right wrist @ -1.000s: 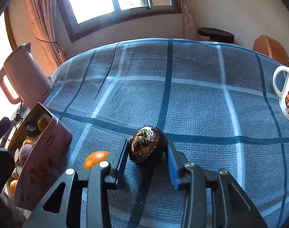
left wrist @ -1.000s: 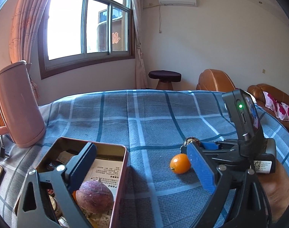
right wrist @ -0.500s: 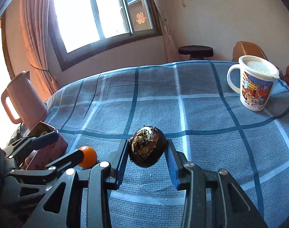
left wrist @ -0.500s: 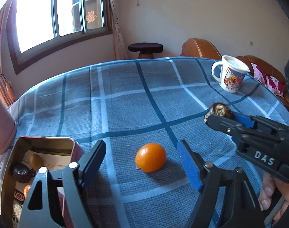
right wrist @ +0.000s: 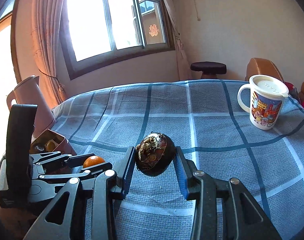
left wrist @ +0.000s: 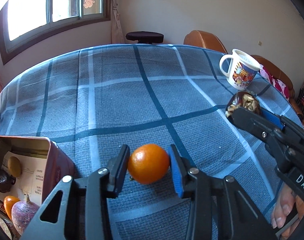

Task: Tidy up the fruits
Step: 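Grasp another brown chocolate treat with the right tool while the left grasps a small orange, then carry the chocolate treat and small orange in both tools over the pink tin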

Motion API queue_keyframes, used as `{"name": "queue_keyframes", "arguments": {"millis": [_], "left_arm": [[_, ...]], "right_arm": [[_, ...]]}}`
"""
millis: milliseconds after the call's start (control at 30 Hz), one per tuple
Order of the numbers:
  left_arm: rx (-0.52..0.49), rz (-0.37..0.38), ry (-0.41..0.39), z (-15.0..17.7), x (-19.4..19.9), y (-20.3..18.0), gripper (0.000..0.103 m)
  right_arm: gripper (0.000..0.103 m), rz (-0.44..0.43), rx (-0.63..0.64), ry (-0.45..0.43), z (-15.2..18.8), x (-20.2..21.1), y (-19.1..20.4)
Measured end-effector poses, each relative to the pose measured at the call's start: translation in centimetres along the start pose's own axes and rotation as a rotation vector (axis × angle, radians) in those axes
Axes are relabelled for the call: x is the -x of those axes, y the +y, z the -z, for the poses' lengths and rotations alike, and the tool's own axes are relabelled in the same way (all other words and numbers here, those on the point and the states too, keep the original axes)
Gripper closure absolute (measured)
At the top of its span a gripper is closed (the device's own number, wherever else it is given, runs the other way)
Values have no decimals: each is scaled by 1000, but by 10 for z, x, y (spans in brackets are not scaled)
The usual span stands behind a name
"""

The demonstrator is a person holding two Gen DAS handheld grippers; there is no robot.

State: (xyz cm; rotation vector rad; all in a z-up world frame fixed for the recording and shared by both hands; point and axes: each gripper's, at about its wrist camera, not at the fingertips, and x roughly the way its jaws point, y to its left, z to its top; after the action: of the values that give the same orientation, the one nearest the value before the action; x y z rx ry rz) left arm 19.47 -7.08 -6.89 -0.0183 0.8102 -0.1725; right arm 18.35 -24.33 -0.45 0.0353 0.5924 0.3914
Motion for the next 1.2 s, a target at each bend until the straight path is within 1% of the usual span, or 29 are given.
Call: {"name": "queue_keyframes", "arguments": {"millis": [167, 433, 667, 1200], "left_arm": [[27, -2, -62, 2, 14, 6, 62], [38, 1, -119, 5, 26, 6, 62], [21, -22, -188, 7, 38, 2, 62], [-19, -63, -277, 12, 55, -6, 62]], "right_arm": [[63, 11, 41, -37, 1, 7, 9], [63, 20, 69, -78, 3, 14, 13], [63, 25, 84, -109, 4, 21, 16], [63, 41, 105, -157, 6, 29, 20]]}}
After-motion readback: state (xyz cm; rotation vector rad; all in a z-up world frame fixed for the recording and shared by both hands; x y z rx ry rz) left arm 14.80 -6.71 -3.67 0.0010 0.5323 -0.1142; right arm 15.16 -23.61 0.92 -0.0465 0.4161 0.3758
